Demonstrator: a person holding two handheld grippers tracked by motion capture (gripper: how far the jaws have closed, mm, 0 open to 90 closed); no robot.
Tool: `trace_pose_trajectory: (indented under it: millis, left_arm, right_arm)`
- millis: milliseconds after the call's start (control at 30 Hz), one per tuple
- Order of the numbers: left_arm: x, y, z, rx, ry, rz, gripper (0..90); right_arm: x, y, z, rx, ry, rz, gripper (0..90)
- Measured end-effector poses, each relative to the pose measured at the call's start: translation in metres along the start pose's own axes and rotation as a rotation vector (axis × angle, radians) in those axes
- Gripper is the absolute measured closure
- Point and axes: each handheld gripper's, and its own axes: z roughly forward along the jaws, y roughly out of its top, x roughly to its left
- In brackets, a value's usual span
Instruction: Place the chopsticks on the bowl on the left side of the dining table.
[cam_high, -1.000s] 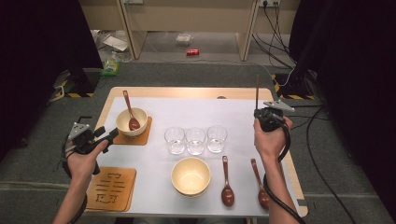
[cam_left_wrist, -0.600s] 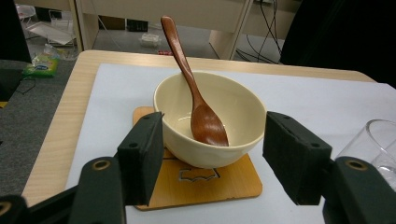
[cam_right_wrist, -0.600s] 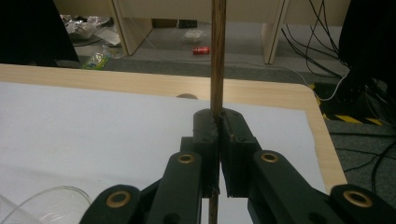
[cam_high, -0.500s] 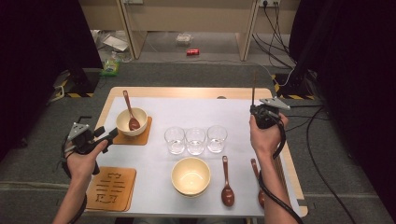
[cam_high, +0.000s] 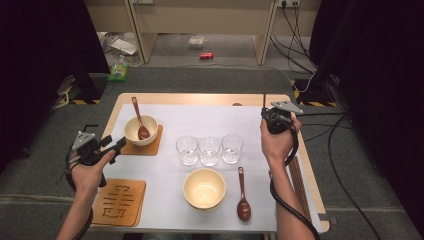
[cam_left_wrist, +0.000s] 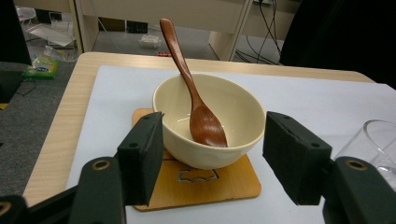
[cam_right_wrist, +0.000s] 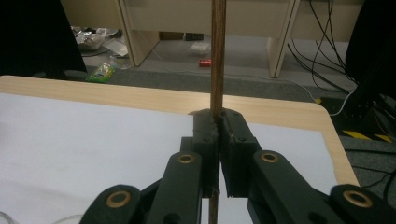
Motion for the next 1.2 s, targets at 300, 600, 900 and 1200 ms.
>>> trace_pose_trajectory:
  millis: [300,600,900,1200]
  left_arm:
    - [0.0,0.0,-0.001,-0.003,0.0,-0.002,38.1]
    - [-0.001,0.001,-0.002,-0.005,-0.001,0.001,38.1]
    - [0.0,0.001,-0.003,-0.008,-0.001,0.0,38.1]
    - [-0.001,0.001,-0.002,-0.006,-0.004,0.002,38.1]
  right_arm:
    - [0.01,0.005,0.007,-0.005,0.019,-0.008,85.6]
    - [0.023,0.009,0.013,-0.018,0.047,-0.008,85.5]
    - [0.035,0.011,0.02,-0.024,0.067,-0.015,85.5]
    - [0.046,0.014,0.025,-0.034,0.087,-0.025,85.5]
